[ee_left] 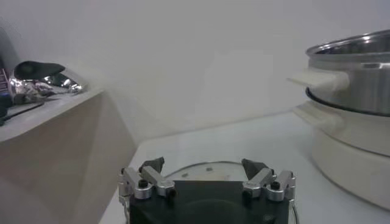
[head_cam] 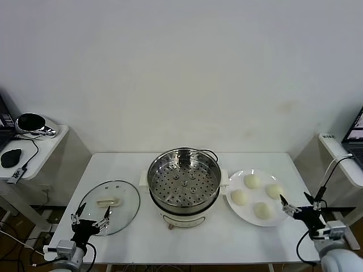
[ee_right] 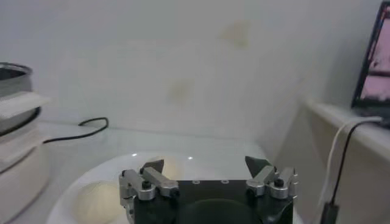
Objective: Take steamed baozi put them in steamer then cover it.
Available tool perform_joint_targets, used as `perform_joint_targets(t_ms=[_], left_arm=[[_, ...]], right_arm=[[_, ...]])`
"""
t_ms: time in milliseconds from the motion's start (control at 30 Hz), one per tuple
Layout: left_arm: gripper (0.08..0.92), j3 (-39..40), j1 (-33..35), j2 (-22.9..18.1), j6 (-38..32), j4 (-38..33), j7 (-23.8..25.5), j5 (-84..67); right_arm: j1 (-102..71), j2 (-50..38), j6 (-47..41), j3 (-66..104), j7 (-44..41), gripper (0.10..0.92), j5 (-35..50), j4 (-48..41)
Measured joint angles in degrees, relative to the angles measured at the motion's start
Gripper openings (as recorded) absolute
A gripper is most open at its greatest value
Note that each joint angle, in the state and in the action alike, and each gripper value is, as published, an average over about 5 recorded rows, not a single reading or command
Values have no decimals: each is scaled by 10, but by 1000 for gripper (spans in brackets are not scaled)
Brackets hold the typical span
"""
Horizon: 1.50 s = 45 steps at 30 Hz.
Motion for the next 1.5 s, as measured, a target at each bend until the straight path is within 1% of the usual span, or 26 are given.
perform_joint_targets(t_ms=[67,133,267,433,567,700,867,1033,1233,1500], left_arm=[[823,1,1,-1,0,-2,0,1],[823,4,2,-3,0,-5,0,3],[823,9,6,-5,-2,-12,-1,9],[823,18,14,-9,-9,-21,-4,17],[823,25,24,-15,-15,-27,-8,26],[823,29,34,-21,-21,-33,-10,34],[823,25,46,-24,-28,-42,-12,38],[823,19,57,-21,-33,-48,-15,39],[823,13,62,-25,-34,-51,-15,40],[823,13,69,-24,-34,-50,-15,43]], right_arm=[[14,-12,-2,-3,-19,823,-18,-4],[46,-38,-5,-11,-62,823,-56,-14],[126,-90,-4,-43,-165,823,-141,-43],[255,-141,16,-127,-299,823,-244,-97],[366,-156,39,-221,-393,823,-313,-150],[473,-150,66,-324,-460,823,-373,-210],[581,-124,98,-442,-511,823,-433,-293],[646,-88,124,-516,-544,823,-479,-373],[688,-46,144,-560,-570,823,-515,-446],[711,-2,156,-581,-581,823,-538,-512]])
